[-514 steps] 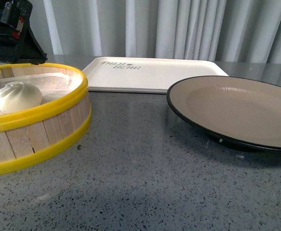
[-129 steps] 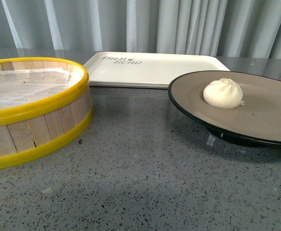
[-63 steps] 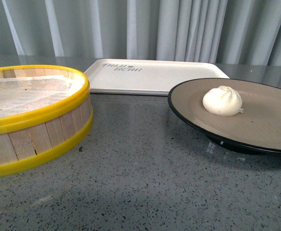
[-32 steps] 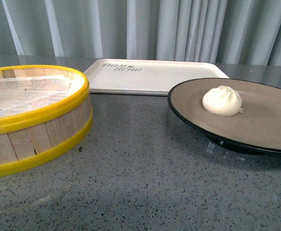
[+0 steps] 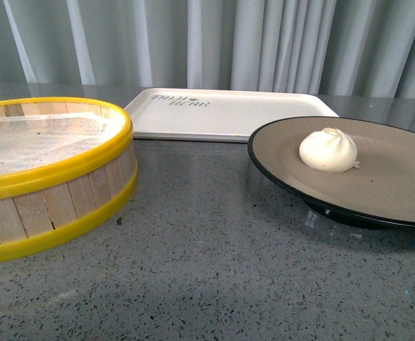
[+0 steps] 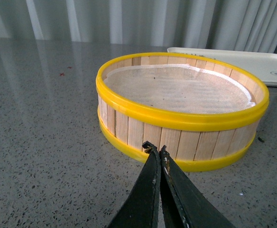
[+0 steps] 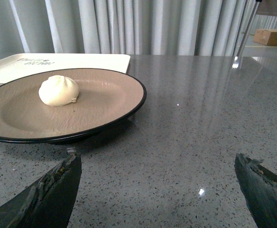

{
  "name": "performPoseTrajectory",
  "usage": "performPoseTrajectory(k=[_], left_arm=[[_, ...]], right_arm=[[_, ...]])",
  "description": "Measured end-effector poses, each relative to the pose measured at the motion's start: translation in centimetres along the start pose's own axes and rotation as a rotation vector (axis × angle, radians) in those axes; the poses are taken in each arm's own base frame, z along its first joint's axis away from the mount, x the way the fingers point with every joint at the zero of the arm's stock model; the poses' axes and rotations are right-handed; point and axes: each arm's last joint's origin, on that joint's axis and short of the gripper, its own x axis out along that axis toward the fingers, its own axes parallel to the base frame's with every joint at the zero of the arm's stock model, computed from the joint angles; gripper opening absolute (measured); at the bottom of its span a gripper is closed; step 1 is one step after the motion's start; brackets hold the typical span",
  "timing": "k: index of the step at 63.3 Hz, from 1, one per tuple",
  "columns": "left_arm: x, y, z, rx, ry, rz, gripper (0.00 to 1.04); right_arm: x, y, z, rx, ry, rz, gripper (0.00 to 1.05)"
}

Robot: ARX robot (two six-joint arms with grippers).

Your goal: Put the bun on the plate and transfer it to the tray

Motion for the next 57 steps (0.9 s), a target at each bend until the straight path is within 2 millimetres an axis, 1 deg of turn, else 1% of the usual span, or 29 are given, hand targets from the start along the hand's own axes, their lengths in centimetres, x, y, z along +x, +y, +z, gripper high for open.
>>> performPoseTrajectory(k=[11,20,24,26,32,33,34,36,37,39,40,41,42,43,44,47,48,50,53,57], left_arm=[[0.0,0.0,0.0,0.000,0.003,0.000,0.04],[0.0,0.0,0.0,0.000,0.003,0.000,0.30],[0.0,0.0,0.0,0.000,0.003,0.000,0.38],[0.0,0.0,0.0,0.000,0.003,0.000,0.46],[0.0,0.0,0.0,0.000,0.003,0.000,0.62],[0.0,0.0,0.0,0.000,0.003,0.000,0.64],[0.0,0.0,0.0,0.000,0.003,0.000,0.69],[0.0,0.0,0.0,0.000,0.003,0.000,0.76],[0.0,0.0,0.0,0.000,0.003,0.000,0.80],[0.0,0.0,0.0,0.000,0.003,0.000,0.89],[0.0,0.0,0.0,0.000,0.003,0.000,0.92],[0.0,0.0,0.0,0.000,0.003,0.000,0.95],[0.0,0.0,0.0,0.000,0.003,0.000,0.99],[0.0,0.0,0.0,0.000,0.003,0.000,1.00],[0.0,0.0,0.0,0.000,0.003,0.001,1.00],[0.0,0.0,0.0,0.000,0.003,0.000,0.98],[0.0,0.0,0.0,0.000,0.003,0.000,0.98],[0.0,0.0,0.0,0.000,0.003,0.000,0.98],[0.0,0.0,0.0,0.000,0.003,0.000,0.98],[0.0,0.0,0.0,0.000,0.003,0.000,0.98]], right_arm=[[0.0,0.0,0.0,0.000,0.000,0.000,0.96],[0.0,0.0,0.0,0.000,0.000,0.000,0.96],[0.0,0.0,0.0,0.000,0.000,0.000,0.96],[0.0,0.0,0.0,0.000,0.000,0.000,0.96],[0.0,0.0,0.0,0.000,0.000,0.000,0.96],[0.0,0.0,0.0,-0.006,0.005,0.006,0.96],[0.0,0.0,0.0,-0.052,0.037,0.035,0.96],[0.0,0.1,0.0,-0.130,0.097,0.086,0.96],[0.1,0.2,0.2,-0.203,0.121,0.119,0.96],[0.2,0.2,0.9,-0.296,0.120,0.150,0.96],[0.2,0.2,1.3,-0.334,0.113,0.158,0.96],[0.4,0.1,2.3,-0.376,0.085,0.170,0.96],[0.4,0.1,2.5,-0.376,0.080,0.170,0.96],[0.5,0.0,3.5,-0.394,0.048,0.171,0.96],[0.6,0.0,3.7,-0.396,0.040,0.171,0.96],[1.0,-0.4,6.1,-0.395,-0.025,0.163,0.96],[1.1,-0.4,6.5,-0.394,-0.037,0.160,0.96],[1.8,-0.9,8.4,-0.355,-0.070,0.146,0.96],[2.7,-1.4,9.8,-0.307,-0.076,0.133,0.96],[4.7,-2.3,11.2,-0.165,-0.034,0.110,0.96]])
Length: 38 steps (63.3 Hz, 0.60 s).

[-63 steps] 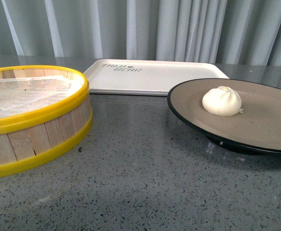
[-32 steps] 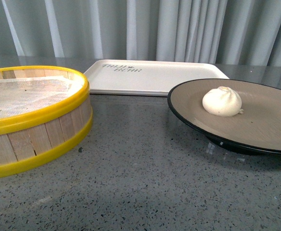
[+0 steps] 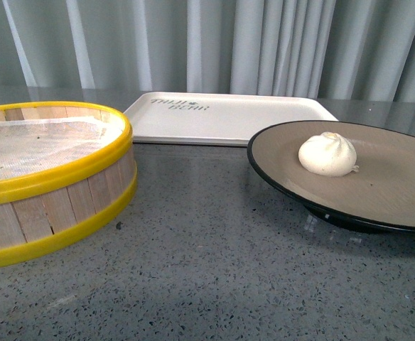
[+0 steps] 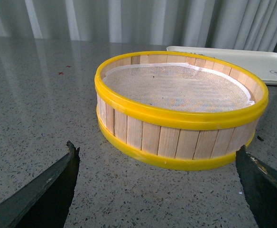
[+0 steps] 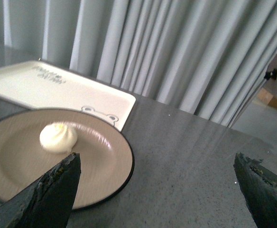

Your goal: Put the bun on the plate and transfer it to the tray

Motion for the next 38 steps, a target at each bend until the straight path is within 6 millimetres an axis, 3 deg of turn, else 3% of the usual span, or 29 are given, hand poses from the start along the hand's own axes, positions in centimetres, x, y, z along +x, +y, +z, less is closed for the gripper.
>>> performPoseTrajectory(k=[6,14,23,38], left_arm=[[0.0,0.0,0.0,0.000,0.000,0.000,0.98],[0.0,0.0,0.0,0.000,0.000,0.000,0.98],[0.0,0.0,0.0,0.000,0.000,0.000,0.98],[0.0,0.0,0.0,0.000,0.000,0.000,0.98]], right_arm=[[2.4,-1.4,0.2,0.251,0.099,0.006,0.96],[5.3,-2.8,-1.2,0.708,0.286,0.030,0.96],[7.1,-2.7,-2.0,1.182,0.461,0.075,0.96],[7.9,-2.9,-3.6,1.387,0.565,0.001,0.96]])
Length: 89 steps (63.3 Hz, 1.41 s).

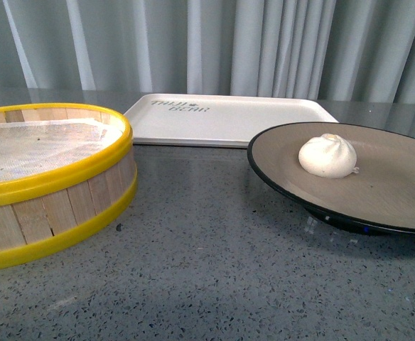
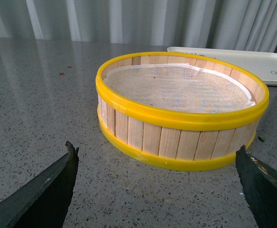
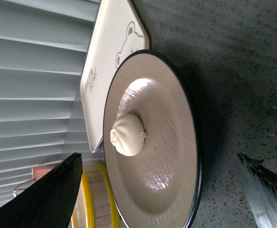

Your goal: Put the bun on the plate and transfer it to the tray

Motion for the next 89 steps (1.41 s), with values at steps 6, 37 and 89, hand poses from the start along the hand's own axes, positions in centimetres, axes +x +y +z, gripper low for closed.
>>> performPoseTrajectory(k=[6,37,89], left_arm=[[0.0,0.0,0.0,0.000,0.000,0.000,0.98],[0.0,0.0,0.0,0.000,0.000,0.000,0.98],[0.0,0.0,0.0,0.000,0.000,0.000,0.98]], right_arm=[[0.5,-0.7,0.4,0.040,0.006,-0.023,0.96],[5.5,-1.5,-0.2,0.086,0.167,-0.033,0.96],[7.3,-2.3,0.1,0.076,0.251,-0.014,0.03]])
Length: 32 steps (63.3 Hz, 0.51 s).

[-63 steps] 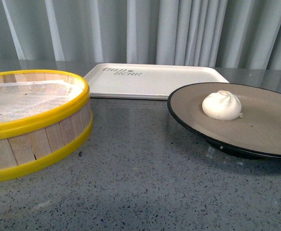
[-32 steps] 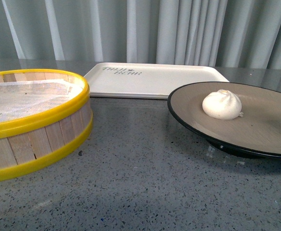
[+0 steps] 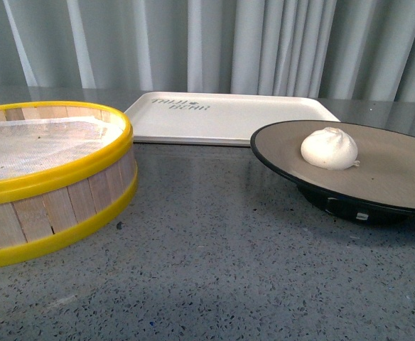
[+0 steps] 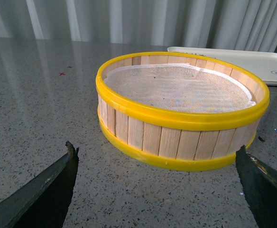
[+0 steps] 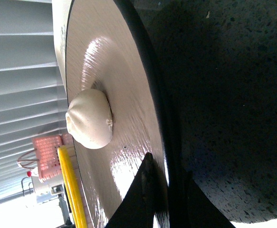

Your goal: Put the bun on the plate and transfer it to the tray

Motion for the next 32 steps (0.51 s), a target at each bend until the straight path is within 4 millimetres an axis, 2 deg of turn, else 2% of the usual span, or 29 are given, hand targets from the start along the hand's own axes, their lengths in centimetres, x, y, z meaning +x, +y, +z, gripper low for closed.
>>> performPoseTrajectory(k=[13,19,24,32], left_arm=[[0.0,0.0,0.0,0.000,0.000,0.000,0.98],[0.0,0.0,0.0,0.000,0.000,0.000,0.98],[0.0,0.0,0.0,0.000,0.000,0.000,0.98],[0.0,0.0,0.0,0.000,0.000,0.000,0.98]], right_arm=[[0.0,0.4,-0.2,-0.010,0.009,0.019,0.03],[-0.5,1.2,-0.4,-0.027,0.009,0.058,0.03],[-1.2,2.8,-0.4,-0.058,0.009,0.123,0.03],[-1.6,5.8,0.6,-0.098,-0.032,0.187,0.03]])
